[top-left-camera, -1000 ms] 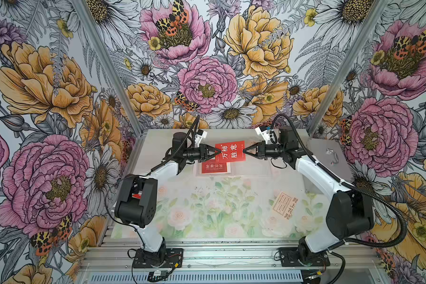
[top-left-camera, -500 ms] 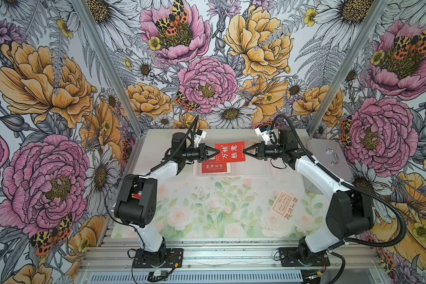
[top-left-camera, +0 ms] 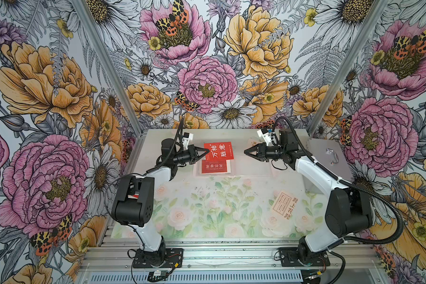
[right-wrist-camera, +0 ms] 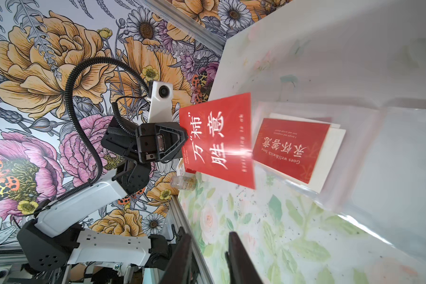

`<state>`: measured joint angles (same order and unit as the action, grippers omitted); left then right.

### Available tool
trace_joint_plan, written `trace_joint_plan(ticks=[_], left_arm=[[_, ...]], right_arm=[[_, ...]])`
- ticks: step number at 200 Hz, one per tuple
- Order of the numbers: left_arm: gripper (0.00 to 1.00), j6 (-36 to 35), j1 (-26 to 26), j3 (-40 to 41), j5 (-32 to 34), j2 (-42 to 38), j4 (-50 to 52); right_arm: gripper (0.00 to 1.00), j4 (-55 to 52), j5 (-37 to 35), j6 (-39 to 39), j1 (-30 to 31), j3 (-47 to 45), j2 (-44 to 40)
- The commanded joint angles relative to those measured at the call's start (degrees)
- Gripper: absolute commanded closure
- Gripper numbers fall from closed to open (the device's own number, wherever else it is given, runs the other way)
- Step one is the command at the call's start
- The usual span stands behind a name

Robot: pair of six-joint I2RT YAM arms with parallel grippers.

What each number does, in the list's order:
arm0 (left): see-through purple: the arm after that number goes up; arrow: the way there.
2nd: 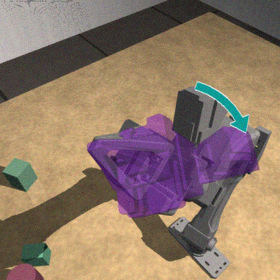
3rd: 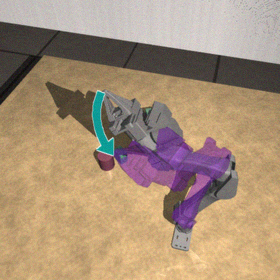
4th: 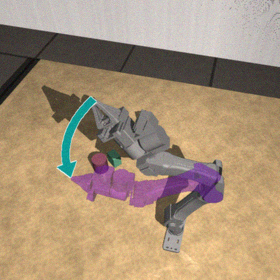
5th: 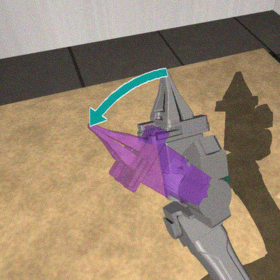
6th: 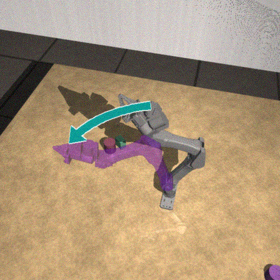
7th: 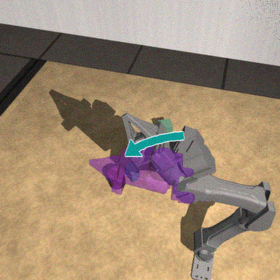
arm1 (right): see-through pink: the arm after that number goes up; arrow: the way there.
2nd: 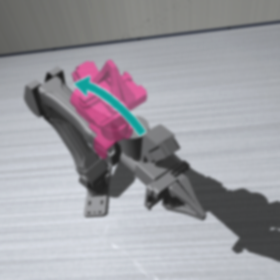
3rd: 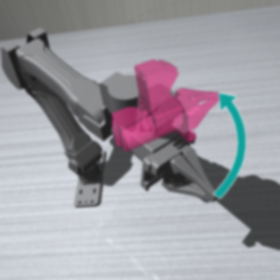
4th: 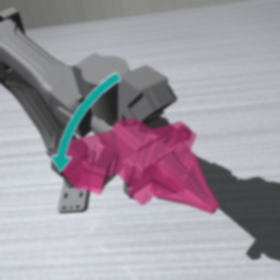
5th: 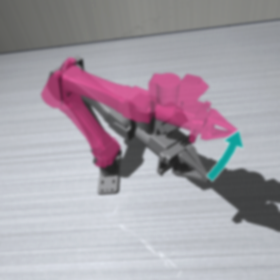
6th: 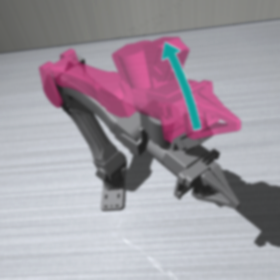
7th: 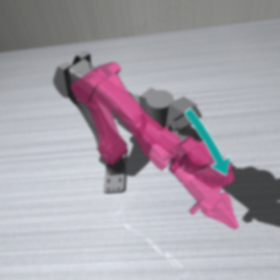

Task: Place the photos into the photo albums
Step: Pick up the photo at the center of the board, then insert the photo into the photo album.

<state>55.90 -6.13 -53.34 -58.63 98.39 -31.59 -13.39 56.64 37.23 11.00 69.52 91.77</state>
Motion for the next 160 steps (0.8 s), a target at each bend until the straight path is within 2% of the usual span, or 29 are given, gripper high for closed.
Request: trace_joint_plan(ticks=[1,59,115,143,160], left_arm=[[1.00,1.2,1.3,1.8,4.2,-2.9,-4.1],[1.00,0.0,1.6,2.9,6.8,-2.2,-3.8],[1.00,-0.3,-0.3,0.8,7.8,0.6,-3.6],[1.00,-2.2,-1.4,-0.3,8.5,0.9,-1.6],[1.00,-5.2,-2.1,-1.5,9.7,0.4,3.0]], right_arm=[[0.70,1.0,-2.3,-0.9,-0.5,-0.9,1.3],[0.68,-1.6,-4.3,-3.7,-1.8,-2.5,3.1],[0.68,-4.1,-5.3,-6.8,-3.2,-3.7,4.0],[0.67,-4.4,-5.3,-7.5,-4.1,-4.8,4.0],[0.67,-5.1,-5.1,-8.5,-4.7,-5.0,4.1]])
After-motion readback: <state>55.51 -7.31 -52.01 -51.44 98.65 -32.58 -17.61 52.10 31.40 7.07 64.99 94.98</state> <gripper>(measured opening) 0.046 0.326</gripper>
